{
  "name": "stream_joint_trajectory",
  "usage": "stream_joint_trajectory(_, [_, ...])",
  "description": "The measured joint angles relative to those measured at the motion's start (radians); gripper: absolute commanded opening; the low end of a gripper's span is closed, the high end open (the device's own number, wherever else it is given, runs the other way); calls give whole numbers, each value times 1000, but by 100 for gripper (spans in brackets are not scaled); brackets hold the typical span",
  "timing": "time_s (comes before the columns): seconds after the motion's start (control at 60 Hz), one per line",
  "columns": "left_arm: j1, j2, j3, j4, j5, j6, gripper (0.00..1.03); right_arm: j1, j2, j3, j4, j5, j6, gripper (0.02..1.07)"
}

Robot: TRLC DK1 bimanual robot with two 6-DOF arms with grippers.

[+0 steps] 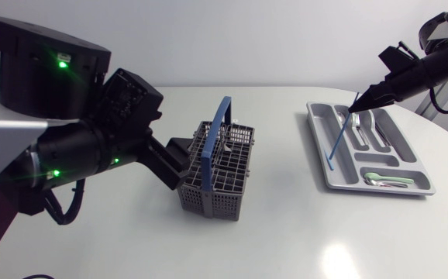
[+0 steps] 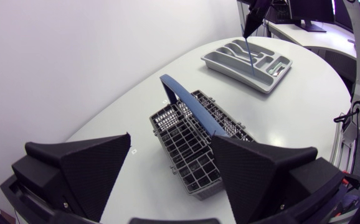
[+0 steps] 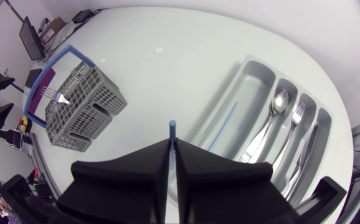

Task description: Unload the cutlery basket into the drawer organizer.

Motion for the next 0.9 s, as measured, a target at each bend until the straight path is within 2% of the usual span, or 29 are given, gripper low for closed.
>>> stream_joint_trajectory(0.25, [0,-11,0,-8,0,4,98,-2,159,191,-123,118,-3,8])
stream_joint_trajectory(0.45, [0,-15,0,-18,0,6,98,2,346,399,-251,137,-3,8])
stream_joint_trajectory(0.583, [0,-26,0,-18,0,7,98,2,451,463,-269,135,5,8])
stream_joint_trajectory(0.8, [0,-28,-1,-25,0,14,98,8,522,475,-246,134,35,8])
stream_joint_trajectory(0.817, [0,-28,-1,-26,0,14,98,9,525,475,-242,134,36,9])
stream_joint_trajectory(0.9, [0,-31,-5,-26,0,14,98,15,535,475,-220,132,51,26])
